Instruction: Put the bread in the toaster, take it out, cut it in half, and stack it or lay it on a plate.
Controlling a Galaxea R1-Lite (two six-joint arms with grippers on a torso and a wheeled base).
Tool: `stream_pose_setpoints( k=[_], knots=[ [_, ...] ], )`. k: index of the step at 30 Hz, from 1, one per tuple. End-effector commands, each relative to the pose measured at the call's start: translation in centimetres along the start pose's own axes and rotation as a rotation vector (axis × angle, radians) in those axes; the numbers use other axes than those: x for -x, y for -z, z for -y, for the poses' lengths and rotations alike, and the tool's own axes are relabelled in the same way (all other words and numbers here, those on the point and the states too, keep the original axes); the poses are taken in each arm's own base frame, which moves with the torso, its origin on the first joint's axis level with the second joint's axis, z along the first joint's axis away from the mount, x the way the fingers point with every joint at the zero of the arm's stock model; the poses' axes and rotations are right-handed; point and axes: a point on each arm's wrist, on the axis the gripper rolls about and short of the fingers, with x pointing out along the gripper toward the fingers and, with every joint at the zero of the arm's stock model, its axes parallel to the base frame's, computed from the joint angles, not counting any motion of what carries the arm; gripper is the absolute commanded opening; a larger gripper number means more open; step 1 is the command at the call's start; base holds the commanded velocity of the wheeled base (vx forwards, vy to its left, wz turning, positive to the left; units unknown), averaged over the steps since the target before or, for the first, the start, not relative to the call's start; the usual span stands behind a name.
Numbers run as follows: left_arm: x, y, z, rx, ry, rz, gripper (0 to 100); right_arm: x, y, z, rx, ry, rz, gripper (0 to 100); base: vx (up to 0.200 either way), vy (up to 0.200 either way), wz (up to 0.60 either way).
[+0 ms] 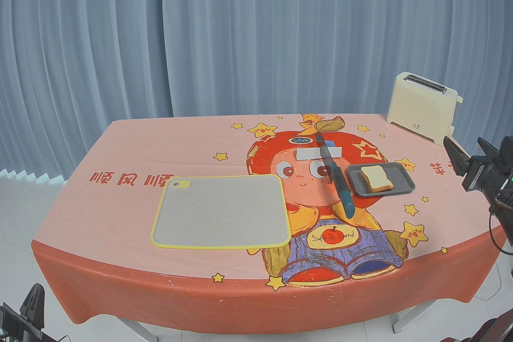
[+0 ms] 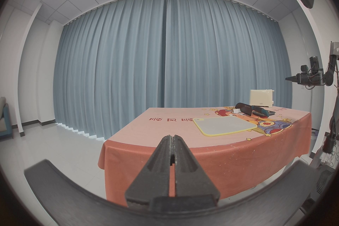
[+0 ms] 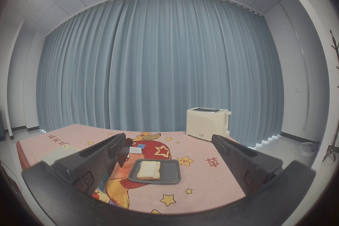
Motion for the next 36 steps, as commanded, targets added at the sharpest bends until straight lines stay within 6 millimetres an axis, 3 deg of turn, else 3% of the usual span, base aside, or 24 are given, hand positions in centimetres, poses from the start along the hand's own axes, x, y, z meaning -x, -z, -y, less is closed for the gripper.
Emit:
stream_pose_setpoints(
  k=[1, 8, 36],
  knots=[
    [0.0, 0.5, 0.0, -0.001, -0.001, -0.001, 0, 0.5, 0.2, 0.1, 0.003, 0.000, 0.001, 100, 0.000, 0.000, 0.00],
    [0.0, 0.5, 0.0, -0.001, -0.001, -0.001, 0, 0.5, 0.0, 0.9, 0.004, 0.041, 0.009, 100, 0.000, 0.000, 0.00],
    [0.0, 0.5, 0.0, 0.001, -0.001, -0.001, 0, 4.6, -0.6, 2.4, 0.015, 0.090, 0.102, 100, 0.000, 0.000, 0.00]
  ],
)
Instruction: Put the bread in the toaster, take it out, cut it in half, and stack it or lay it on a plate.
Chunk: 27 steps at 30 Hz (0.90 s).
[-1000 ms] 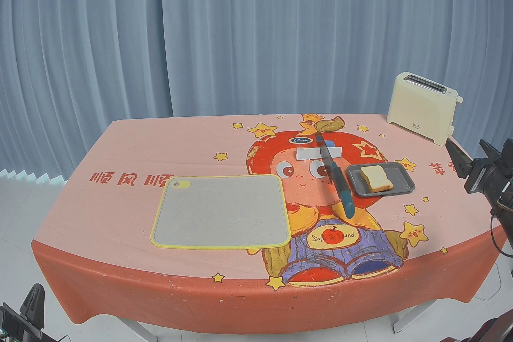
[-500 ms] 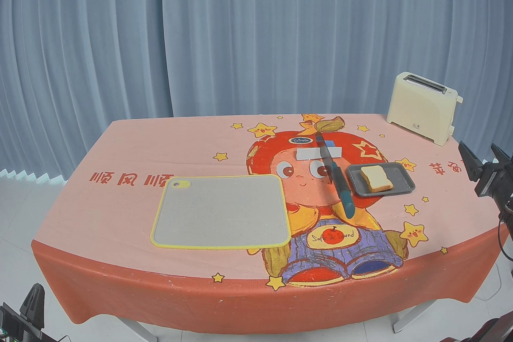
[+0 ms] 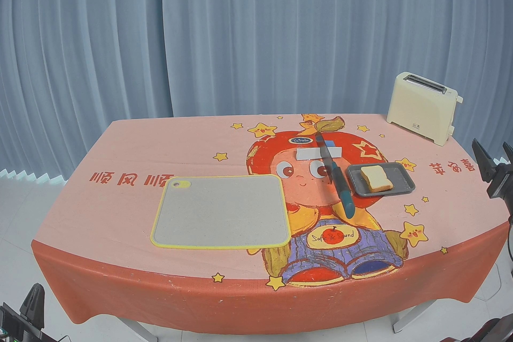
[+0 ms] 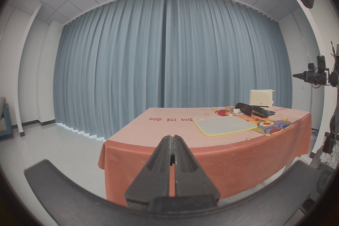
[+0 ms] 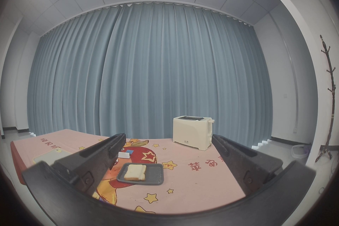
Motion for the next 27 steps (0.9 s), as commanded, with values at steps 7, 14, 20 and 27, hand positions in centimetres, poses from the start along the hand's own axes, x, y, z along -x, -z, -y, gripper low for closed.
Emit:
stream_pose_setpoints(
  k=[7, 14, 20, 27],
  knots=[
    [-0.01, 0.53, 0.00, 0.001, -0.001, -0.001, 0, 0.98, -0.85, 0.63, 0.015, 0.030, 0.062, 100, 0.000, 0.000, 0.00],
    [-0.01, 0.53, 0.00, 0.001, -0.001, -0.001, 0, 1.19, -0.66, 0.82, 0.030, 0.041, 0.055, 100, 0.000, 0.000, 0.00],
    [-0.01, 0.53, 0.00, 0.001, -0.001, -0.001, 0, 1.50, -0.98, 0.85, 0.032, 0.028, 0.074, 100, 0.000, 0.000, 0.00],
    [-0.01, 0.53, 0.00, 0.001, -0.001, -0.001, 0, 1.36, -1.17, 0.98, 0.065, 0.003, 0.081, 100, 0.000, 0.000, 0.00]
  ],
)
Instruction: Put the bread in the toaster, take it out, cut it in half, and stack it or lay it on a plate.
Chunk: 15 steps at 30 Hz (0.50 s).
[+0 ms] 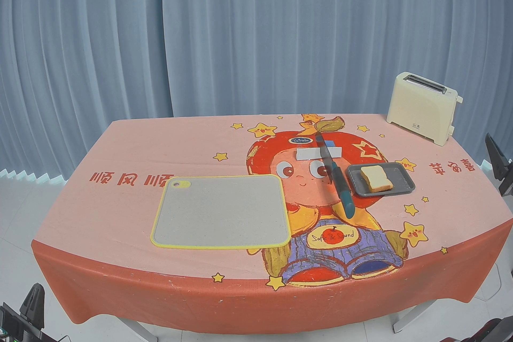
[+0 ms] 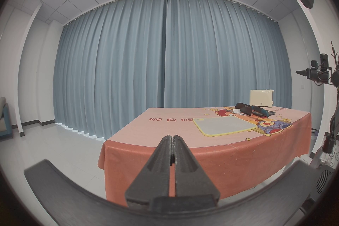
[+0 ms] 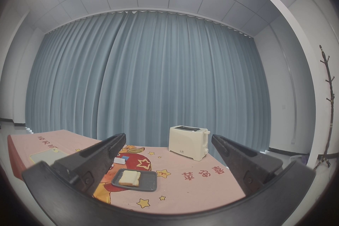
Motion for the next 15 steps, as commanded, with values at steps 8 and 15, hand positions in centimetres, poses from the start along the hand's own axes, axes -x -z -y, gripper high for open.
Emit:
stream_pose_setpoints(
  k=[8, 15],
  knots=[
    [-0.01, 0.51, 0.00, 0.001, -0.001, 0.000, 0, 0.36, -0.11, 0.04, 0.042, -0.046, 0.015, 100, 0.000, 0.000, 0.00],
    [-0.01, 0.53, 0.00, 0.001, -0.001, -0.001, 0, 0.86, -0.17, -0.23, 0.055, -0.064, 0.027, 100, 0.000, 0.000, 0.00]
  ],
)
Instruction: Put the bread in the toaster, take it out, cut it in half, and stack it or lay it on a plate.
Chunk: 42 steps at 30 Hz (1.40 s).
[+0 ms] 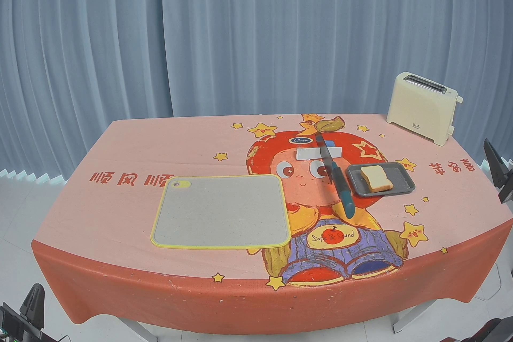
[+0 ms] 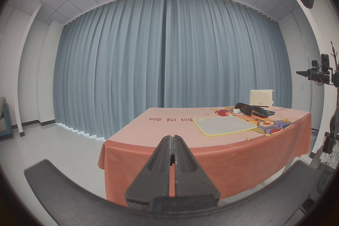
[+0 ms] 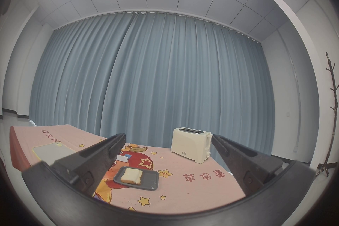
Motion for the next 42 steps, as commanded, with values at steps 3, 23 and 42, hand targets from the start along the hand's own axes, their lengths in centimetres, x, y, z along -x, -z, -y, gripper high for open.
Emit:
stream_pose_setpoints(
  k=[3, 23, 42],
  knots=[
    [0.0, 0.5, 0.0, 0.001, -0.001, -0.001, 0, 0.2, -0.2, -0.1, -0.005, -0.007, 0.011, 100, 0.000, 0.000, 0.00],
    [0.0, 0.5, 0.0, 0.001, -0.001, -0.001, 0, 2.9, 2.6, 0.0, 0.011, -0.013, -0.064, 100, 0.000, 0.000, 0.00],
    [0.0, 0.5, 0.0, 0.001, -0.001, -0.001, 0, 5.7, 3.5, 0.6, 0.018, 0.022, -0.096, 100, 0.000, 0.000, 0.00]
  ],
)
